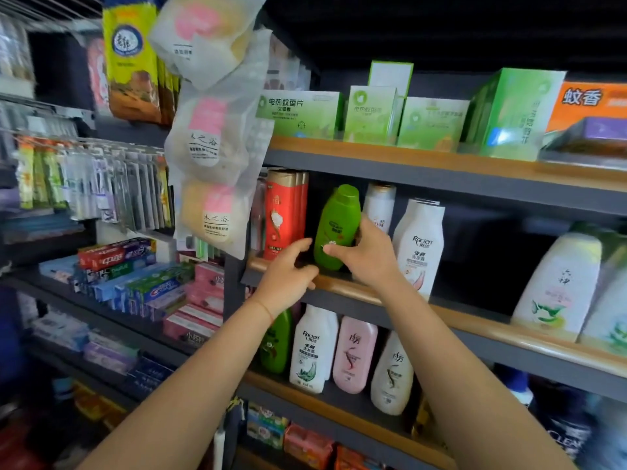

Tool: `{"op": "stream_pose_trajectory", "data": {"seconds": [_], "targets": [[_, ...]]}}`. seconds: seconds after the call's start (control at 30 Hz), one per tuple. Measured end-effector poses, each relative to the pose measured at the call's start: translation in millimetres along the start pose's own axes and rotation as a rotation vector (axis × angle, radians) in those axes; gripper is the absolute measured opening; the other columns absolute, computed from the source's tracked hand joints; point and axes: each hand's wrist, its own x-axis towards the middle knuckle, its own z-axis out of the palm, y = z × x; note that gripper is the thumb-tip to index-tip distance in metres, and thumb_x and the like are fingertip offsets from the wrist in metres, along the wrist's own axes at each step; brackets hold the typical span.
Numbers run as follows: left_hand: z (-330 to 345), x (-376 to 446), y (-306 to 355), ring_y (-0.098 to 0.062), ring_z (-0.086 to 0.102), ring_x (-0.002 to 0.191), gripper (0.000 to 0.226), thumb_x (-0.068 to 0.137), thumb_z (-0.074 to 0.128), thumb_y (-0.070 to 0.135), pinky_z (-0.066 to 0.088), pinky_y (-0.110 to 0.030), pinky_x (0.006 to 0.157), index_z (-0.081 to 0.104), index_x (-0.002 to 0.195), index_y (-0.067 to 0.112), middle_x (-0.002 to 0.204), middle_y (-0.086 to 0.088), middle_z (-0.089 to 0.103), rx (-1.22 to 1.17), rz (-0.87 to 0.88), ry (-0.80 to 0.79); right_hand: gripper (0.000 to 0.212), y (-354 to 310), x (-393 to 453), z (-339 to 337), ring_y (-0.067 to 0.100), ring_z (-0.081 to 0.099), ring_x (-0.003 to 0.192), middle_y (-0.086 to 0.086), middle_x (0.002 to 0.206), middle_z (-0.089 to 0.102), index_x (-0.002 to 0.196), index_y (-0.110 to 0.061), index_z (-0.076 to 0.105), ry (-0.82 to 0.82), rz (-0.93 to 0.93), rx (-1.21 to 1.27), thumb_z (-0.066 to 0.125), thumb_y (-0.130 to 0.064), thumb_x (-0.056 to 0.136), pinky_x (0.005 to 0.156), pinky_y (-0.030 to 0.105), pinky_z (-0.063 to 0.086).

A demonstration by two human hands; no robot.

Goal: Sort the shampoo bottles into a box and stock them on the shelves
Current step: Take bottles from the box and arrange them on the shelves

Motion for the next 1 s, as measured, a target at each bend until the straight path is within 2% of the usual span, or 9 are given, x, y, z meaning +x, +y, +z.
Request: {"op": "stream_pose_trajectory", "data": {"seconds": [0.13,0.3,0.43,0.53,0.6,0.67,0.77,0.87,1.0], "targets": [[5.2,12.1,19.1,-0.012,0.063,0.065,0.046,0.098,0.051,0.007,0.054,-0.027,0.063,0.047,0.133,0.038,0.11,0.028,0.052,-0.097,0.035,-0.018,0.047,2.0,7.7,10.6,0.019,0.064,0.096,0.001,0.104,0.068,0.116,-0.013,0.063,-0.052,0.046,-0.1,0.082,-0.027,0.076,0.079,0.03,0.05],[8.8,27.2,21.4,-0.012,0.06,0.075,0.026,0.101,0.048,0.011,0.052,-0.025,0.061,0.057,0.116,0.031,0.097,0.011,0.063,-0.092,0.003,0.059,0.039,0.9,13.2,17.3,0.03,0.063,0.093,0.014,0.099,0.066,0.105,-0.003,0.059,-0.059,0.1,-0.21,0.076,-0.032,0.085,0.076,0.039,0.05],[5.7,36.5,24.8,-0.005,0.062,0.084,0.03,0.098,0.048,0.008,0.051,-0.025,0.071,0.06,0.099,0.035,0.094,0.013,0.066,-0.091,-0.02,0.06,0.04,-1.1,14.6,18.9,0.033,0.063,0.092,0.015,0.099,0.065,0.108,-0.003,0.053,0.013,0.083,-0.234,0.076,-0.025,0.085,0.073,0.037,0.048],[8.2,41.1,24.0,-0.011,0.063,0.099,0.033,0.095,0.048,0.005,0.055,-0.033,0.087,0.06,0.112,0.032,0.11,0.003,0.068,-0.088,-0.045,0.039,0.041,-3.7,17.0,21.4,0.032,0.063,0.095,0.014,0.104,0.064,0.115,-0.003,0.049,0.049,0.077,-0.257,0.074,-0.021,0.087,0.071,0.031,0.043],[10.7,41.5,24.3,-0.013,0.062,0.098,0.041,0.093,0.045,-0.002,0.054,-0.034,0.09,0.058,0.113,0.031,0.108,0.002,0.065,-0.098,-0.058,0.027,0.043,-4.0,19.2,24.6,0.033,0.063,0.098,0.015,0.107,0.063,0.119,-0.004,0.047,0.049,0.073,-0.283,0.072,-0.02,0.088,0.074,0.034,0.047],[13.1,41.5,26.4,-0.007,0.058,0.088,0.048,0.09,0.04,-0.01,0.052,-0.03,0.085,0.054,0.111,0.031,0.1,0.005,0.062,-0.106,-0.066,0.017,0.044,-4.3,20.7,26.2,0.034,0.063,0.098,0.016,0.108,0.064,0.122,-0.005,0.045,0.051,0.068,-0.305,0.071,-0.018,0.089,0.079,0.04,0.052],[15.8,41.0,33.3,0.005,0.047,0.079,0.058,0.091,0.037,-0.015,0.047,-0.018,0.073,0.048,0.127,0.029,0.089,0.017,0.049,-0.099,-0.074,-0.013,0.044,-3.7,22.7,25.7,0.035,0.063,0.1,0.017,0.109,0.064,0.123,-0.004,0.045,0.057,0.09,-0.306,0.07,-0.018,0.09,0.081,0.042,0.052],[16.9,42.0,38.2,0.006,0.043,0.075,0.061,0.091,0.037,-0.016,0.044,-0.016,0.069,0.046,0.143,0.013,0.086,0.018,0.045,-0.061,-0.077,-0.037,0.041,-2.9,25.4,24.5,0.035,0.063,0.1,0.017,0.11,0.063,0.121,-0.003,0.045,0.046,0.111,-0.309,0.068,-0.017,0.091,0.078,0.04,0.048],[18.6,38.4,41.5,0.006,0.043,0.075,0.061,0.091,0.037,-0.016,0.043,-0.014,0.066,0.046,0.144,0.011,0.086,0.018,0.045,-0.06,-0.072,-0.008,0.04,-3.1,28.1,25.0,0.035,0.063,0.101,0.018,0.112,0.062,0.124,-0.002,0.043,0.022,0.126,-0.314,0.065,-0.015,0.093,0.073,0.036,0.044]]}}
